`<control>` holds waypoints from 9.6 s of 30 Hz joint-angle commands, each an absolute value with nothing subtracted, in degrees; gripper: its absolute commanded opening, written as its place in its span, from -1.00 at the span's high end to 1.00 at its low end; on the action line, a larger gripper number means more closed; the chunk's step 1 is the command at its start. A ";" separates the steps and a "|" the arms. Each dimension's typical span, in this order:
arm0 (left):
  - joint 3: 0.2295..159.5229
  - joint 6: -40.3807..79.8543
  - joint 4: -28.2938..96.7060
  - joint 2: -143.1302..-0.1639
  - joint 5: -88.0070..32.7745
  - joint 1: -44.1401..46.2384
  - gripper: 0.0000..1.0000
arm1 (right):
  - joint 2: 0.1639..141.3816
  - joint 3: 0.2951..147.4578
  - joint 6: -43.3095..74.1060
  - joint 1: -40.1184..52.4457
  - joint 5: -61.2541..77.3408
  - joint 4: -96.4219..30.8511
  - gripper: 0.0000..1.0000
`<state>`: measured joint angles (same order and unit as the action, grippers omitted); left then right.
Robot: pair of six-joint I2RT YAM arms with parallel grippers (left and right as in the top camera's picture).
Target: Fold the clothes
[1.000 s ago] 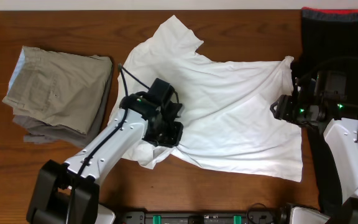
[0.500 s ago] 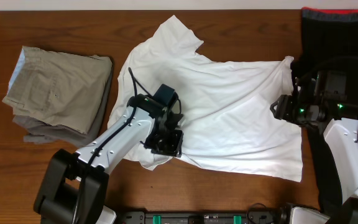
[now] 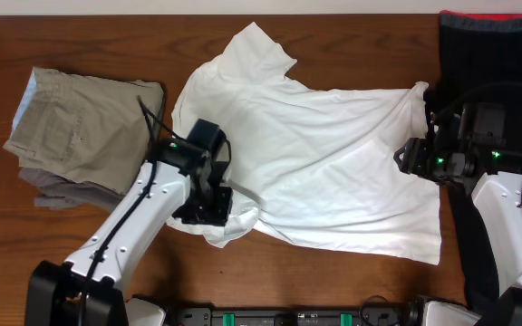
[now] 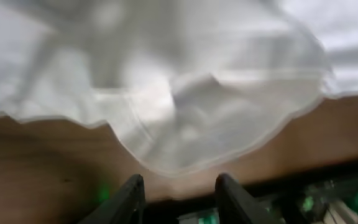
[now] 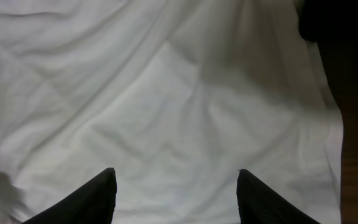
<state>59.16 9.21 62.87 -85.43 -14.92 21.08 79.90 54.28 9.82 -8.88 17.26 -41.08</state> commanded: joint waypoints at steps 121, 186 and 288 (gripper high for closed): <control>54.04 9.26 53.21 -96.09 -16.14 14.11 0.60 | 79.77 54.63 11.51 -17.82 15.42 -49.91 -0.25; 52.69 10.15 51.24 -96.23 -16.12 16.86 0.74 | 79.77 54.63 11.55 -17.82 15.46 -48.88 -0.20; 73.36 9.76 66.17 -73.36 3.05 10.63 0.87 | 69.78 60.66 15.40 -25.15 10.96 -60.73 0.97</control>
<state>71.42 12.67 68.38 -73.41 1.13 10.92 68.14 59.86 17.47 -24.88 6.59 -62.98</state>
